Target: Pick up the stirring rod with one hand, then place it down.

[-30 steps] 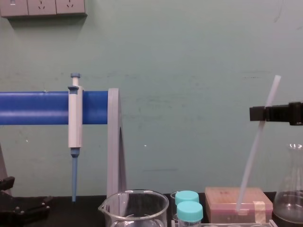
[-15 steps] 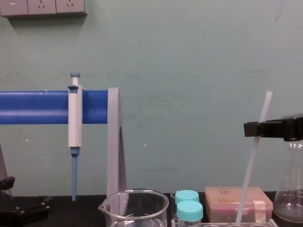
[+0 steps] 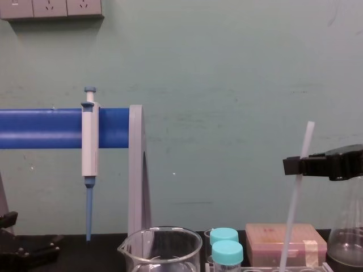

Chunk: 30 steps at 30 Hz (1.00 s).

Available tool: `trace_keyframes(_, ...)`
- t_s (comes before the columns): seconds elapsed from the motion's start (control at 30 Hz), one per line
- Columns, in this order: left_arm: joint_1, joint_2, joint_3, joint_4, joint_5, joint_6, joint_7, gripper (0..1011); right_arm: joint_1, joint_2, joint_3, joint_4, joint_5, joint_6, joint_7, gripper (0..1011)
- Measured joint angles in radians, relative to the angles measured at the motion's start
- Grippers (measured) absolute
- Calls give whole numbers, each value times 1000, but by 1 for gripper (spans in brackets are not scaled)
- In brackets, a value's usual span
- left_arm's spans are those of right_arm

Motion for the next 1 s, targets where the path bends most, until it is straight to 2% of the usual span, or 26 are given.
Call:
trace_keyframes(0.5, 0, 0, 0, 0, 0, 0, 0, 1000, 21, -27, -31, 47, -27, 20, 11, 78)
trace_keyframes(1.0, 0, 0, 0, 0, 0, 0, 0, 1000, 22, -34, -43, 64, -46, 30, 10, 78)
